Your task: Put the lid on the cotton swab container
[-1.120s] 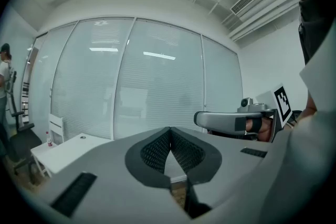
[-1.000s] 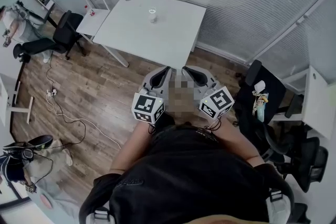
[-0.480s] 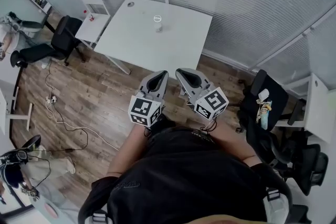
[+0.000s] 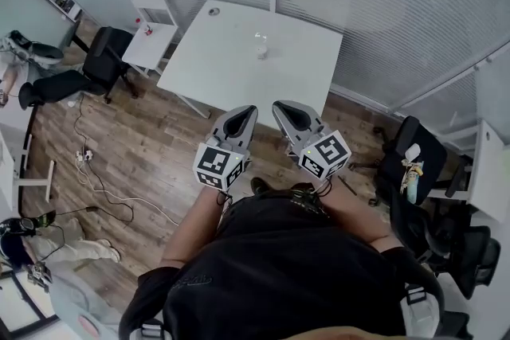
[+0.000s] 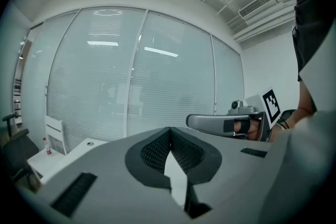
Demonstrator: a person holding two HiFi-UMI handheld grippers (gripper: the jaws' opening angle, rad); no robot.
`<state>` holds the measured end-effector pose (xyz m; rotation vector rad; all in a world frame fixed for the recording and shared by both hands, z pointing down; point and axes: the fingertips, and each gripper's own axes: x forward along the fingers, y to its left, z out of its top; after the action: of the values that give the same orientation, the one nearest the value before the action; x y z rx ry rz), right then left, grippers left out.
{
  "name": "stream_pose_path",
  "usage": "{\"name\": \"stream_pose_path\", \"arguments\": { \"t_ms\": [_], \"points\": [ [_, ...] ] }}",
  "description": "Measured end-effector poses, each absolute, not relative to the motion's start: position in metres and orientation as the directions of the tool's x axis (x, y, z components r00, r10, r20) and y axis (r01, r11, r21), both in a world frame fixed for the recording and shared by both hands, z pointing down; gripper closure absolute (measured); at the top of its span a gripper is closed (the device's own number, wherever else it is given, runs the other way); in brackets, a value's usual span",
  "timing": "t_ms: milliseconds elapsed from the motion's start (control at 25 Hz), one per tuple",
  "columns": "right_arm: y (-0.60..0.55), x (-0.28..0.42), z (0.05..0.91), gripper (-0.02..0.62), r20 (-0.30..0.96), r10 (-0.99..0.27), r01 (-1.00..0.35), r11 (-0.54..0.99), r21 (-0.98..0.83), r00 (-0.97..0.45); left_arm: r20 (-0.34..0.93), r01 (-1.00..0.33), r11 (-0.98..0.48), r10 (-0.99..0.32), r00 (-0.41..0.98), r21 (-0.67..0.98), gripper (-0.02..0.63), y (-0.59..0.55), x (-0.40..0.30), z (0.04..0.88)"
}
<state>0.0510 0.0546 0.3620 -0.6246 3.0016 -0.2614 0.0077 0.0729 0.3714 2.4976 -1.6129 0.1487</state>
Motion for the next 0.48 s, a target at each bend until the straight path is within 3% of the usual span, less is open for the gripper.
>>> {"name": "stream_pose_path", "arguments": {
  "t_ms": [480],
  "points": [
    [0.009,0.018,0.382,0.574,0.025,-0.349,-0.347,0.918,-0.194,-0.937,0.2,-0.923,-0.369,-0.902,0.383,0.107,0.591,0.032,-0.02,0.389]
  ]
}}
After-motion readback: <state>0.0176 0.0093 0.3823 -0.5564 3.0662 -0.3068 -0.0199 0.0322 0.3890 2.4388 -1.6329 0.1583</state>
